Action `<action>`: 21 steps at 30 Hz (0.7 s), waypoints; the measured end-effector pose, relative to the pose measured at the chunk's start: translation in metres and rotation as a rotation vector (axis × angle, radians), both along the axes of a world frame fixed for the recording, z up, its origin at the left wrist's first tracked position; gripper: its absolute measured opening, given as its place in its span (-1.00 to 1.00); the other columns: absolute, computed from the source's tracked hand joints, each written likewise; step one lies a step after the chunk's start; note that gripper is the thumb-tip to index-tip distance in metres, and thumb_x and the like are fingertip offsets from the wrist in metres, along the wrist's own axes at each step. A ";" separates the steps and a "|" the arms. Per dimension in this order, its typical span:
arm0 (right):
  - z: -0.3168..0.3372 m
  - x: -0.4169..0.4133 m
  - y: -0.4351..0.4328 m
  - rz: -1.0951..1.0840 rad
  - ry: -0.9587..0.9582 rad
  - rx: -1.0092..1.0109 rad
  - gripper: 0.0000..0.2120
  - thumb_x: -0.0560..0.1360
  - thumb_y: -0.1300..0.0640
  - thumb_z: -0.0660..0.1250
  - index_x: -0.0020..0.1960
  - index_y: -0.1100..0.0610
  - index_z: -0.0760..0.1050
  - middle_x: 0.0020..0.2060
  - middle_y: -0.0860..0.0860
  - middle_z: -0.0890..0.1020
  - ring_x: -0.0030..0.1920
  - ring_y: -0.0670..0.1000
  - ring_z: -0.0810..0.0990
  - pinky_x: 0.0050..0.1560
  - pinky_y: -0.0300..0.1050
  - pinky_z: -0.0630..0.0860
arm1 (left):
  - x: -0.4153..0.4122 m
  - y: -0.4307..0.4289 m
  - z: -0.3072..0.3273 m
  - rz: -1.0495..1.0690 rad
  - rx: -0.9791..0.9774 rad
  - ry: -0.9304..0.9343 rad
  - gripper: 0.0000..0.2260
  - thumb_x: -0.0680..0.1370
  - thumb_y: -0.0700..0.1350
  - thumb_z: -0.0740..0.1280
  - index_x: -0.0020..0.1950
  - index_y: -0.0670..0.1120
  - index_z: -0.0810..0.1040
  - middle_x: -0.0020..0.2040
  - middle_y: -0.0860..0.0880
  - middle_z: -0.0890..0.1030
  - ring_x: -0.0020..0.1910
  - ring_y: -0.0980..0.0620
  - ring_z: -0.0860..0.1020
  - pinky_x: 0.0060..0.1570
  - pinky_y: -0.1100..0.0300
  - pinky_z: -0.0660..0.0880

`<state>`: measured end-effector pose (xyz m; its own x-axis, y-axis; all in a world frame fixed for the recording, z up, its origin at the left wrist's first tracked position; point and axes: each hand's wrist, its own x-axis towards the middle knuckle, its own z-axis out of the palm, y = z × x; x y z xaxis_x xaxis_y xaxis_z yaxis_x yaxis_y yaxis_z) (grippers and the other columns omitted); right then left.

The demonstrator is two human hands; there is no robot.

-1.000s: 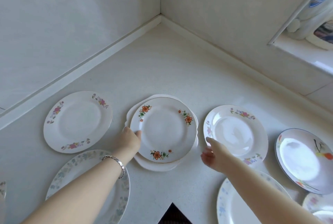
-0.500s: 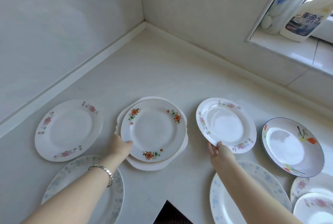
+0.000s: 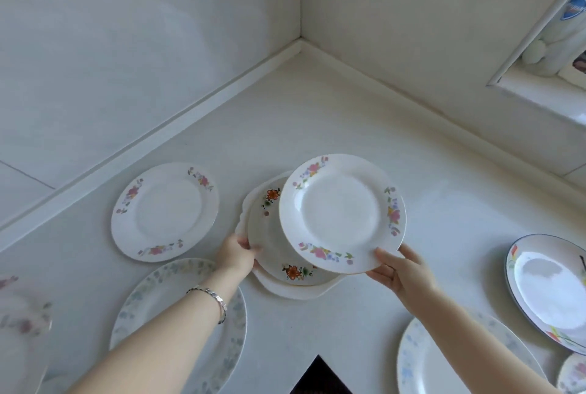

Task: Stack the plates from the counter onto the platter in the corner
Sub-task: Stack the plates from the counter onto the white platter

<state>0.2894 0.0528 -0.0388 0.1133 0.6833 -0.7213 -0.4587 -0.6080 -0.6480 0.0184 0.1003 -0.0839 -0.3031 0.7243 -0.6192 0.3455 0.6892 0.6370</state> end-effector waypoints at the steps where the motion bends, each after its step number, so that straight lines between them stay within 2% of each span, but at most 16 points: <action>1: -0.004 -0.005 0.002 0.037 -0.009 -0.006 -0.79 0.50 0.39 0.23 -0.01 0.12 0.50 -0.39 0.01 0.71 -0.42 0.00 0.68 -0.41 -0.20 0.60 | 0.000 0.000 0.001 0.021 -0.002 -0.019 -0.88 0.46 -0.27 0.39 -0.21 -0.13 0.48 -0.35 -0.10 0.57 -0.33 -0.11 0.59 -0.04 -0.11 0.61; 3: -0.010 -0.014 0.004 0.083 0.000 -0.014 -0.79 0.50 0.39 0.23 -0.01 0.12 0.50 -0.37 0.02 0.71 -0.40 0.01 0.69 -0.40 -0.18 0.61 | 0.000 -0.002 0.003 0.061 -0.003 -0.054 -0.85 0.47 -0.31 0.37 -0.24 -0.13 0.46 -0.37 -0.09 0.54 -0.41 -0.06 0.54 -0.06 -0.08 0.61; 6: -0.018 -0.023 0.006 0.094 0.021 -0.034 -0.79 0.50 0.40 0.23 -0.01 0.13 0.50 -0.37 0.03 0.71 -0.40 0.02 0.69 -0.39 -0.18 0.62 | -0.002 -0.002 0.003 0.093 -0.015 -0.085 -0.78 0.48 -0.33 0.32 -0.28 -0.07 0.44 -0.37 -0.08 0.54 -0.40 -0.06 0.54 -0.09 -0.04 0.61; 10: -0.028 -0.031 0.008 0.099 -0.017 -0.068 -0.80 0.49 0.40 0.25 0.00 0.14 0.49 -0.32 0.09 0.70 -0.40 0.02 0.69 -0.38 -0.16 0.63 | -0.004 -0.001 0.006 0.128 -0.047 -0.121 -0.81 0.48 -0.34 0.28 -0.27 -0.09 0.42 -0.38 -0.13 0.53 -0.41 -0.03 0.53 -0.31 0.13 0.57; 13: -0.033 -0.034 0.009 0.133 -0.076 -0.071 -0.82 0.48 0.40 0.26 -0.03 0.15 0.48 -0.39 0.09 0.69 -0.43 0.02 0.68 -0.42 -0.17 0.62 | -0.004 -0.001 0.007 0.142 -0.062 -0.147 -0.88 0.50 -0.32 0.27 -0.16 -0.13 0.42 -0.37 -0.13 0.51 -0.43 -0.02 0.51 -0.31 0.12 0.55; 17: -0.033 -0.039 0.015 0.254 -0.243 -0.079 -0.86 0.50 0.35 0.27 0.05 0.26 0.45 -0.20 0.20 0.63 -0.29 0.10 0.66 -0.41 -0.21 0.61 | -0.004 0.000 0.006 0.140 -0.061 -0.130 -0.92 0.52 -0.30 0.26 -0.06 -0.15 0.43 -0.33 -0.11 0.51 -0.40 -0.03 0.52 -0.27 0.11 0.57; 19: -0.030 -0.039 0.021 0.381 -0.379 -0.111 -0.85 0.51 0.28 0.27 0.06 0.30 0.43 -0.24 0.22 0.63 -0.32 0.11 0.65 -0.43 -0.20 0.61 | -0.004 0.000 0.006 0.126 -0.065 -0.123 -0.93 0.52 -0.30 0.25 -0.07 -0.14 0.43 -0.32 -0.11 0.52 -0.39 -0.04 0.53 -0.25 0.10 0.58; 21: -0.026 -0.038 0.029 0.559 -0.524 -0.167 -0.85 0.51 0.21 0.26 0.01 0.30 0.45 -0.36 0.15 0.61 -0.45 0.06 0.62 -0.47 -0.19 0.58 | -0.003 0.001 0.008 0.106 -0.078 -0.110 -0.87 0.53 -0.31 0.22 -0.17 -0.11 0.42 -0.31 -0.11 0.52 -0.38 -0.04 0.53 -0.22 0.09 0.58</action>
